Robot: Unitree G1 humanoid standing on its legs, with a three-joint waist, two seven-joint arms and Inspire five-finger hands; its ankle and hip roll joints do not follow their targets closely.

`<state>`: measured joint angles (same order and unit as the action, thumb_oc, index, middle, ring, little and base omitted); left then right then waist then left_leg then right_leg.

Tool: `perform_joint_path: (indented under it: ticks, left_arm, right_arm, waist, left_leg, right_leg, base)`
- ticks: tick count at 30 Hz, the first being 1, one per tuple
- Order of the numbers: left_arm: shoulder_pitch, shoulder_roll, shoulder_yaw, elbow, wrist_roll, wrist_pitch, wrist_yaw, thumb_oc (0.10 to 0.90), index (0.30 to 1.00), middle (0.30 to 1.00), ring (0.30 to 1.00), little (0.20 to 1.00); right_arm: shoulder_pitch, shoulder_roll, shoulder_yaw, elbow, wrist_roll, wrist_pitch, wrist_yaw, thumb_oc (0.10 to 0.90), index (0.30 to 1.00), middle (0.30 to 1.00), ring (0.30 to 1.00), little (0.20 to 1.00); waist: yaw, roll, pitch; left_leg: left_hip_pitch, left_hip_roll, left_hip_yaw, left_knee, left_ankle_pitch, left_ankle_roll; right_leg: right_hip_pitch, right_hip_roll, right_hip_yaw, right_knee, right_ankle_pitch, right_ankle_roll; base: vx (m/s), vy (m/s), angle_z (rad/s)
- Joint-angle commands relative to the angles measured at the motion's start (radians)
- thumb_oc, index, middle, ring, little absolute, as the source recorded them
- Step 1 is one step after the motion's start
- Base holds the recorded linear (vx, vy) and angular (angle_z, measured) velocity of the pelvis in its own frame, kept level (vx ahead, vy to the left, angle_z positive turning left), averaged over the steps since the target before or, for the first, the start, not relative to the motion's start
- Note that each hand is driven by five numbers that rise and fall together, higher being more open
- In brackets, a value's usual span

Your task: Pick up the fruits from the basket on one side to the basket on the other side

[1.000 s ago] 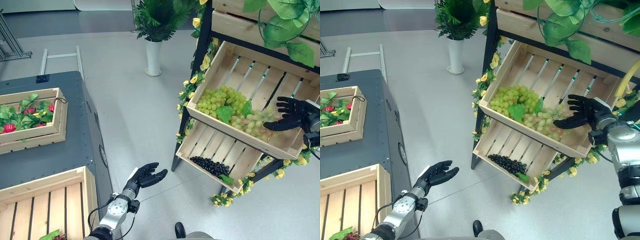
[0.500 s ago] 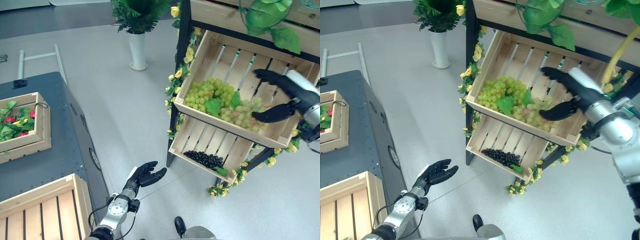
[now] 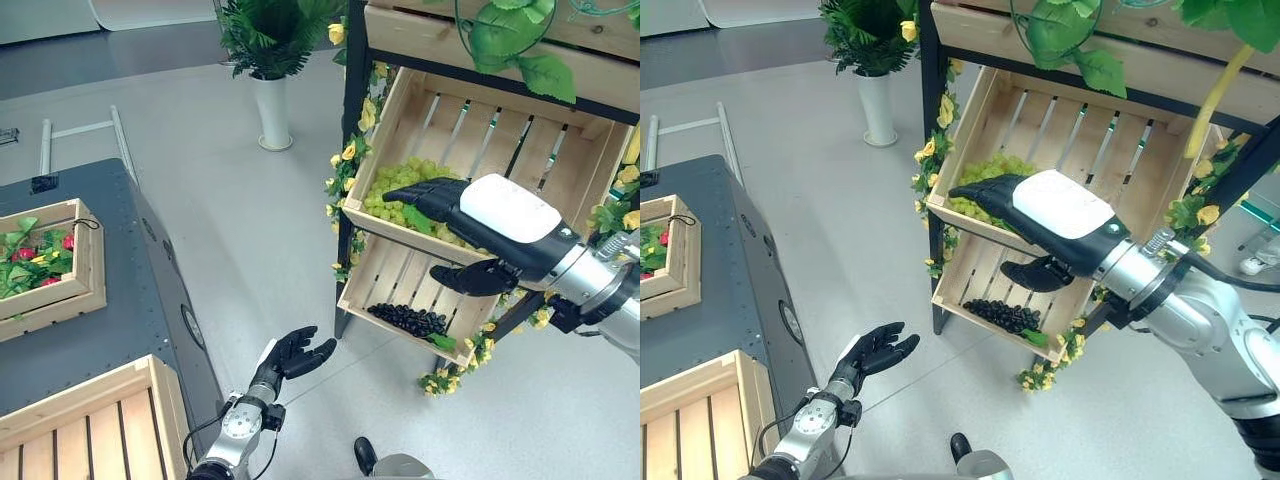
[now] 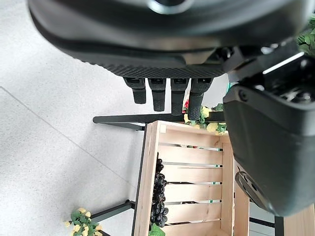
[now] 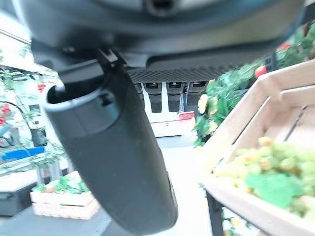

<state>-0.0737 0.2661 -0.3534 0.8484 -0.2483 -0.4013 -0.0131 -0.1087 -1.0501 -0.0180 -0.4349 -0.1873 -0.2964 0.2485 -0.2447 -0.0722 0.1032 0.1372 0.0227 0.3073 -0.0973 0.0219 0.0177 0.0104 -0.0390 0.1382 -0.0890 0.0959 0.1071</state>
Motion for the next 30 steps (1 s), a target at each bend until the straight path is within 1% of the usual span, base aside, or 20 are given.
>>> perform_joint_path:
  ticks: [1,4,7,10,12,14,17,18,19,20,26,27,28,30]
  left_arm:
    - [-0.063,0.006,-0.005,-0.015,0.017,-0.148,0.015,0.800,0.900,0.900,0.900,0.900]
    - [-0.063,0.004,-0.009,-0.010,0.023,-0.148,0.018,0.800,0.900,0.900,0.900,0.900]
    - [-0.058,0.003,-0.014,-0.006,0.030,-0.150,0.020,0.800,0.900,0.900,0.900,0.900]
    - [-0.052,-0.001,-0.015,0.000,0.044,-0.162,0.031,0.800,0.900,0.900,0.900,0.900]
    - [-0.050,-0.002,-0.019,0.002,0.045,-0.169,0.045,0.800,0.900,0.900,0.900,0.900]
    - [-0.047,-0.006,-0.022,-0.004,0.051,-0.178,0.073,0.800,0.900,0.900,0.900,0.900]
    - [-0.042,-0.004,-0.017,-0.015,0.063,-0.189,0.111,0.800,0.900,0.900,0.900,0.900]
    - [-0.040,-0.003,-0.014,-0.022,0.074,-0.194,0.136,0.800,0.900,0.900,0.900,0.900]
    - [-0.039,-0.003,-0.013,-0.023,0.075,-0.194,0.139,0.800,0.900,0.900,0.900,0.900]
    - [-0.033,0.001,-0.010,-0.037,0.086,-0.194,0.174,0.800,0.900,0.900,0.900,0.900]
    - [-0.021,0.025,0.021,-0.060,0.146,-0.217,0.280,0.800,0.900,0.900,0.900,0.900]
    - [-0.021,0.025,0.022,-0.061,0.148,-0.217,0.284,0.800,0.900,0.900,0.900,0.900]
    - [-0.018,0.039,0.031,-0.090,0.175,-0.214,0.314,0.800,0.900,0.900,0.900,0.900]
    - [-0.015,0.050,0.034,-0.107,0.195,-0.216,0.329,0.800,0.900,0.900,0.900,0.900]
  right_arm:
    - [-0.118,0.079,0.015,0.021,0.064,-0.045,-0.031,0.800,0.900,0.900,0.900,0.900]
    - [-0.148,0.118,0.086,0.032,0.008,-0.061,-0.074,0.800,0.900,0.900,0.900,0.900]
    - [-0.167,0.149,0.136,0.034,-0.002,-0.072,-0.100,0.800,0.900,0.900,0.900,0.900]
    - [-0.188,0.193,0.209,0.051,0.000,-0.058,-0.111,0.800,0.900,0.900,0.900,0.900]
    - [-0.200,0.209,0.245,0.062,0.016,-0.045,-0.111,0.800,0.900,0.900,0.900,0.900]
    - [-0.205,0.256,0.307,0.099,0.020,-0.029,-0.121,0.800,0.900,0.900,0.900,0.900]
    - [-0.210,0.294,0.352,0.144,0.058,-0.020,-0.123,0.800,0.900,0.900,0.900,0.900]
    - [-0.209,0.311,0.365,0.162,0.068,-0.016,-0.119,0.800,0.900,0.900,0.900,0.900]
    - [-0.209,0.313,0.367,0.164,0.070,-0.017,-0.119,0.800,0.900,0.900,0.900,0.900]
    - [-0.199,0.335,0.389,0.187,0.069,-0.012,-0.124,0.800,0.900,0.900,0.900,0.900]
    - [-0.178,0.395,0.455,0.298,0.109,0.013,-0.140,0.800,0.900,0.900,0.900,0.900]
    - [-0.178,0.396,0.456,0.301,0.113,0.015,-0.140,0.800,0.900,0.900,0.900,0.900]
    - [-0.161,0.422,0.475,0.358,0.136,0.031,-0.156,0.800,0.900,0.900,0.900,0.900]
    - [-0.155,0.441,0.485,0.405,0.145,0.036,-0.177,0.800,0.900,0.900,0.900,0.900]
  waist:
    - [0.065,0.004,-0.043]
    - [0.086,0.005,-0.039]
    - [0.104,0.007,-0.039]
    - [0.128,0.010,-0.035]
    - [0.136,0.012,-0.033]
    - [0.155,0.016,-0.030]
    - [0.174,0.021,-0.026]
    - [0.182,0.023,-0.026]
    - [0.181,0.023,-0.025]
    - [0.193,0.026,-0.023]
    - [0.227,0.032,-0.017]
    - [0.227,0.032,-0.017]
    - [0.241,0.036,-0.016]
    - [0.249,0.037,-0.015]
  left_leg:
    - [0.018,-0.034,-0.035,0.014,-0.126,0.003]
    - [0.017,-0.035,-0.047,0.012,-0.122,0.002]
    - [0.014,-0.037,-0.060,0.011,-0.119,0.001]
    - [0.009,-0.041,-0.083,0.010,-0.117,0.000]
    - [0.008,-0.042,-0.093,0.010,-0.116,0.000]
    - [0.005,-0.044,-0.108,0.010,-0.115,-0.001]
    - [0.004,-0.046,-0.122,0.010,-0.112,-0.002]
    - [0.002,-0.048,-0.129,0.010,-0.112,-0.003]
    - [0.002,-0.048,-0.131,0.010,-0.112,-0.003]
    - [0.000,-0.049,-0.139,0.010,-0.110,-0.004]
    - [-0.012,-0.056,-0.174,0.010,-0.103,-0.008]
    - [-0.012,-0.056,-0.175,0.010,-0.103,-0.008]
    - [-0.019,-0.058,-0.191,0.010,-0.098,-0.009]
    - [-0.022,-0.060,-0.200,0.010,-0.095,-0.010]
  right_leg:
    - [0.042,0.066,-0.068,0.032,-0.079,-0.015]
    - [0.047,0.060,-0.088,0.030,-0.081,-0.015]
    - [0.051,0.055,-0.106,0.027,-0.084,-0.016]
    - [0.057,0.049,-0.130,0.023,-0.086,-0.017]
    - [0.059,0.046,-0.140,0.024,-0.089,-0.018]
    - [0.062,0.040,-0.162,0.026,-0.094,-0.021]
    - [0.069,0.033,-0.184,0.026,-0.099,-0.024]
    - [0.072,0.032,-0.192,0.025,-0.101,-0.026]
    - [0.072,0.032,-0.193,0.024,-0.101,-0.026]
    - [0.075,0.029,-0.205,0.022,-0.103,-0.028]
    - [0.083,0.022,-0.246,0.018,-0.109,-0.035]
    - [0.083,0.022,-0.247,0.018,-0.110,-0.035]
    - [0.084,0.020,-0.261,0.017,-0.112,-0.037]
    - [0.085,0.018,-0.271,0.018,-0.114,-0.039]
  base:
    - [-0.04,-0.042,0.07]
    - [-0.03,-0.048,0.11]
    - [-0.02,-0.049,0.18]
    - [-0.02,-0.055,0.19]
    - [-0.02,-0.048,0.15]
    - [-0.01,-0.055,0.13]
    - [0.00,-0.043,0.27]
    - [0.00,-0.038,0.20]
    - [0.00,-0.044,0.17]
    - [-0.01,-0.037,0.17]
    - [0.00,-0.034,0.14]
    - [0.01,-0.030,0.12]
    - [0.01,-0.030,0.19]
    - [0.00,-0.030,0.28]
